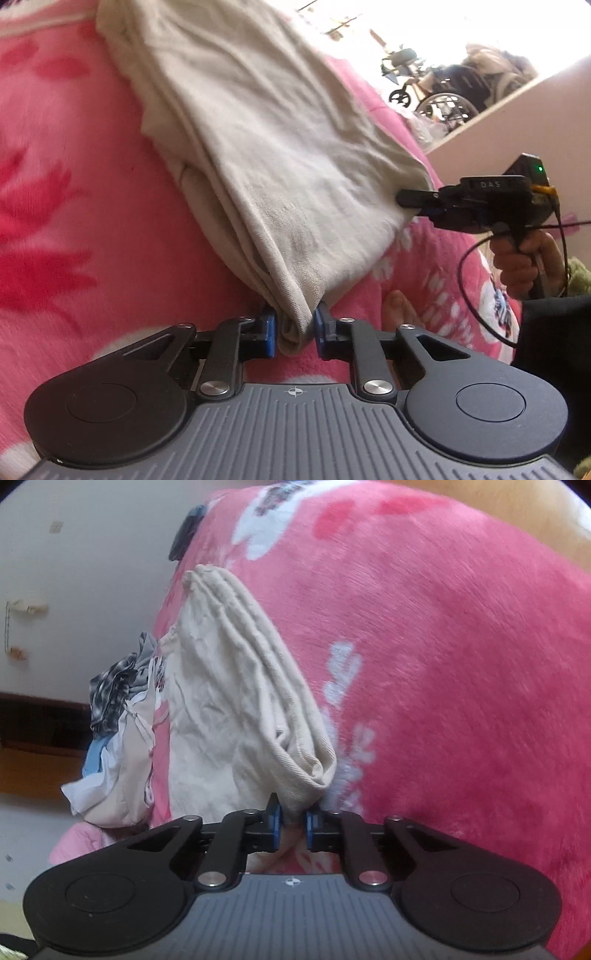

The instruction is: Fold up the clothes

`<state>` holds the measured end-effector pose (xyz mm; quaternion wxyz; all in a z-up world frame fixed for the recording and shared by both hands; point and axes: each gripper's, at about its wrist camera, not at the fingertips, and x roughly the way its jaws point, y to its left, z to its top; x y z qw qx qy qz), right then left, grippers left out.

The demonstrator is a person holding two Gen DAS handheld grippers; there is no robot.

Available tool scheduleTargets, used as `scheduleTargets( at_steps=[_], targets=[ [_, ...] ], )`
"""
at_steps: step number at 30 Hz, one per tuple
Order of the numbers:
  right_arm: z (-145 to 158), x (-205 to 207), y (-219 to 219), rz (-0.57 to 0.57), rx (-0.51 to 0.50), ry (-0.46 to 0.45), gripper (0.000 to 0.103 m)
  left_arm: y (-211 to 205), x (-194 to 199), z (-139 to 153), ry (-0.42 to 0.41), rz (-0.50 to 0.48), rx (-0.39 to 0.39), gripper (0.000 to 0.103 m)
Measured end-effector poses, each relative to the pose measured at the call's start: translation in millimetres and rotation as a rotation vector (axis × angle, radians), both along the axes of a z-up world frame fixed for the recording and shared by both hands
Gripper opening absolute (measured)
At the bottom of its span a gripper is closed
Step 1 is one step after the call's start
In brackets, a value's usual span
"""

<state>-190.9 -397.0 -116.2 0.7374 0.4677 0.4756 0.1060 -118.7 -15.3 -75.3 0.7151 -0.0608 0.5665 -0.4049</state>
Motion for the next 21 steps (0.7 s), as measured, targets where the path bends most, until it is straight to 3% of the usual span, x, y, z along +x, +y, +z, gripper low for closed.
scheduleTargets(
  at_steps=[6, 13, 21],
  targets=[
    [30, 0, 6, 0.008, -0.032, -0.102, 0.011, 12, -1, 19, -0.066, -0.006, -0.089, 0.015],
    [70, 14, 10, 0.030, -0.082, -0.226, 0.011, 29, 1, 45, -0.150, 0.067, -0.212, 0.015],
    [115, 40, 16, 0.069, -0.133, -0.334, 0.011, 43, 16, 68, -0.197, 0.145, -0.275, 0.014]
  ],
)
